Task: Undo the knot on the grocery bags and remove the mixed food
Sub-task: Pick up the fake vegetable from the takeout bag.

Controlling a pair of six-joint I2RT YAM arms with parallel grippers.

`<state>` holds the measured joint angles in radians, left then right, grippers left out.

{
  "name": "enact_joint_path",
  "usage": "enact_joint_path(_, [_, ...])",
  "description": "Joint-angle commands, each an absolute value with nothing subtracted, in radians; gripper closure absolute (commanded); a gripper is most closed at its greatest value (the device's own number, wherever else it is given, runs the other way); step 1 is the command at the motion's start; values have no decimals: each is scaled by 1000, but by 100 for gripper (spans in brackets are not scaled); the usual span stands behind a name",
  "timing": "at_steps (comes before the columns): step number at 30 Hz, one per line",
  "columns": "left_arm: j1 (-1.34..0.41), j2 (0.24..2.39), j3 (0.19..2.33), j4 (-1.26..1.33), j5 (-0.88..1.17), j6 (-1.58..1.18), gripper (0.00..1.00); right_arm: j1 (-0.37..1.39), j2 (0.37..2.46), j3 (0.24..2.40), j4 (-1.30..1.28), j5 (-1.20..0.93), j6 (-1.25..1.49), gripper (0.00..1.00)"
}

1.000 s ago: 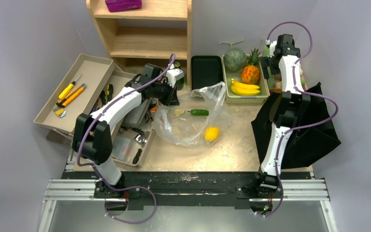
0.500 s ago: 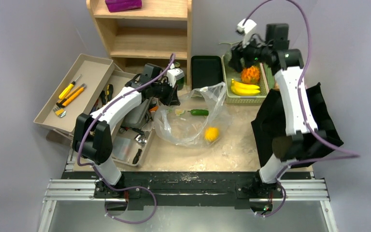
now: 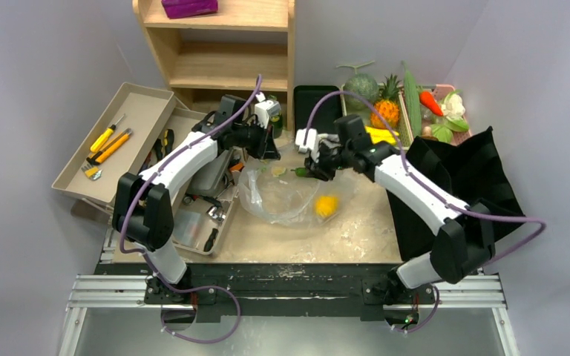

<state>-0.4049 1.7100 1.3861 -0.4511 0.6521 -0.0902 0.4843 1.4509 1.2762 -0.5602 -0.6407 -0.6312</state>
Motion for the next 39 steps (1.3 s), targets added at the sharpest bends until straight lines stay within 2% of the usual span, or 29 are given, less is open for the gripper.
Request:
enact_joint_path(1, [-397,1713,1441,-426,683,-130,100,560,1459,1122,-240,-360,-793,78])
enact_joint_path(4, [-397,1710,1447,-438,674,-120,100,572,1513,1090,-141,-202,-788,77])
enact_joint_path(10, [-393,1716,1450,-448,664,-119,100,572,1603,1034,-20,-85,-804,75])
enact_joint_path(21, [-390,1776,1531,-502,655,-103,100,530,1741,1055,-59,-207,-816,56])
enact_joint_path(28, [-390,1802,1557,-514,661,-106,100,476,1859,1143,-186,-318,-855,50])
enact_joint_path(31, [-389,1811,1571,-521,660,-105,100,467,1898,1203,-278,-371,-869,56])
enact_joint_path(36, [-389,1815,1584,-530,658,-93,100,462,1859,1235,-359,-439,-896,83])
enact_joint_path(39, [-388,1816,1585,-533,653,-89,100,459,1762,1257,-368,-488,-853,88])
